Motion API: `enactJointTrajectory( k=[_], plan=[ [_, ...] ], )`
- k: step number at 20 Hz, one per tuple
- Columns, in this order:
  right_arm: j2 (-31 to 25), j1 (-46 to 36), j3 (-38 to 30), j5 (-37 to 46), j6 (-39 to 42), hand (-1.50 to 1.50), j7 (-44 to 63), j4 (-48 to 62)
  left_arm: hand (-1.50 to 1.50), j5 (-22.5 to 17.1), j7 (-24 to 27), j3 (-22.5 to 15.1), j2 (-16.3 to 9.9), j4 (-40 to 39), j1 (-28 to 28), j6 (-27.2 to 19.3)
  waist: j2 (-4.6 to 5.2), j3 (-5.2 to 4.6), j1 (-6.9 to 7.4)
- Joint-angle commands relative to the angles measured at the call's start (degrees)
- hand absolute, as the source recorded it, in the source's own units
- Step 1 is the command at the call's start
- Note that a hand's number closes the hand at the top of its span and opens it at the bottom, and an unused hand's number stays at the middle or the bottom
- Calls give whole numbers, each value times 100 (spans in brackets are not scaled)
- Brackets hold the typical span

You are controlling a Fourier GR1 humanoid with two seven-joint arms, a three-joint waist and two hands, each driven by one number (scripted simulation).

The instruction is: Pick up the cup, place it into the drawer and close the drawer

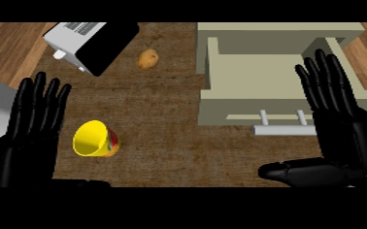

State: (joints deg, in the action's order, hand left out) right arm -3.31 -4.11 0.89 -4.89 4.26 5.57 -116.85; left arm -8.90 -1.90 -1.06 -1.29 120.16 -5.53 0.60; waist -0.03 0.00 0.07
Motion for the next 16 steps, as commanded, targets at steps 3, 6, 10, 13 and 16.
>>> enactJointTrajectory(
  k=[3,6,10,13,16],
  plan=[
    [61,-399,-66,108,-93,-150,-140,434,-150,-400,243,666,-301,-471,14,301,6,-2,16],
    [-29,-191,-137,-69,-27,-150,176,-25,-150,90,200,61,107,-298,-242,-15,-1,0,3],
    [73,-178,3,74,-11,-150,-81,276,-150,-157,281,468,-102,-782,-82,183,3,0,6],
    [-294,-15,-503,-503,335,-150,104,-173,-150,-102,439,472,-115,-744,-574,311,-1,0,0],
    [-65,-94,-134,-111,10,-150,370,-353,-150,33,810,532,-65,-1508,-361,331,0,-2,-10]
  ],
)
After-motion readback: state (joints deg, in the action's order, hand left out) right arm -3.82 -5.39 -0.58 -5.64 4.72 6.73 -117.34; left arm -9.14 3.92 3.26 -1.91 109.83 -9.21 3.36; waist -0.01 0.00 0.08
